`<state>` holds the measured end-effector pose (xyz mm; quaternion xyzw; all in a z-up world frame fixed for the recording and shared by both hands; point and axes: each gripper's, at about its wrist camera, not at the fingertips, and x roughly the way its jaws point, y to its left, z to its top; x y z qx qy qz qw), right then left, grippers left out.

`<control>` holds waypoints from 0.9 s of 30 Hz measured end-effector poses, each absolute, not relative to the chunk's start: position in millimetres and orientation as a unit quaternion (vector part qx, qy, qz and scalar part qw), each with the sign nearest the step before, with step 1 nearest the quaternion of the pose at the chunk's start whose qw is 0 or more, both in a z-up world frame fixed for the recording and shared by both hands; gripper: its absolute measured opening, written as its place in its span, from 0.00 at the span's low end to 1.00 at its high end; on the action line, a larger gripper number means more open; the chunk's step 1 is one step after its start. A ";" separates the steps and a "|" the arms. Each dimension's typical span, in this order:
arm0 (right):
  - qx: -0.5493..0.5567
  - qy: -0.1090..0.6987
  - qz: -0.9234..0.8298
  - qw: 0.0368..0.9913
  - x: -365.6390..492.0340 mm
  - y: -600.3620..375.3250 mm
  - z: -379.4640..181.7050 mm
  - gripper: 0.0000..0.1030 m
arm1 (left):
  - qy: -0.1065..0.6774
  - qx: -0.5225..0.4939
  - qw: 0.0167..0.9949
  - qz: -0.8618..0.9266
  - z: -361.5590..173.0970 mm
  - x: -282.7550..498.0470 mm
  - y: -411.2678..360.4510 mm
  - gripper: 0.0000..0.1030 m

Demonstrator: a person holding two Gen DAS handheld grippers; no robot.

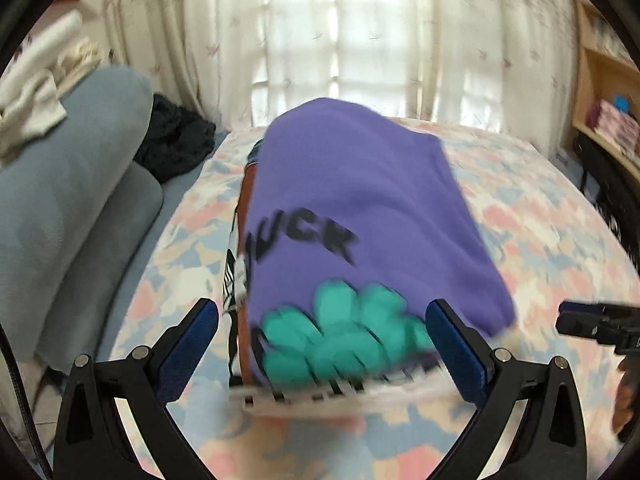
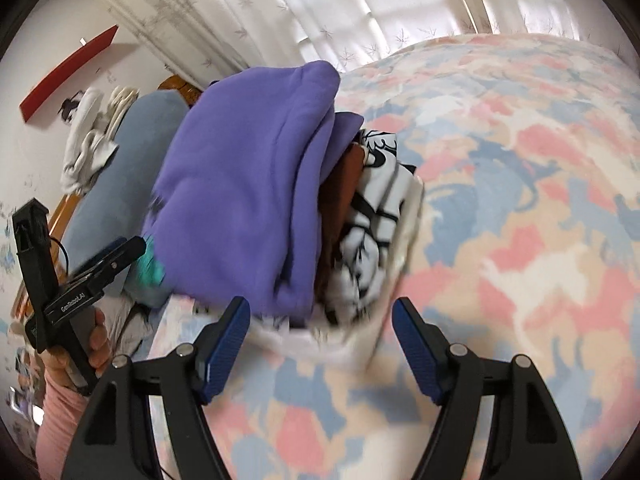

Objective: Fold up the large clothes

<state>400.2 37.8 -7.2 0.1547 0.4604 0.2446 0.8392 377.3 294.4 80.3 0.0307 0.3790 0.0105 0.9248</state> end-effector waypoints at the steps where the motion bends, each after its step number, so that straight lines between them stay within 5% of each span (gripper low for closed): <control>1: 0.149 0.461 0.245 0.840 386.4 34.4 -1.4 0.71 | 0.379 0.041 0.924 0.007 84.0 362.7 283.8 1.00; 27: 0.049 0.409 0.189 0.891 125.1 -85.3 115.4 0.72 | 0.331 0.069 0.938 -0.071 177.6 105.6 76.4 1.00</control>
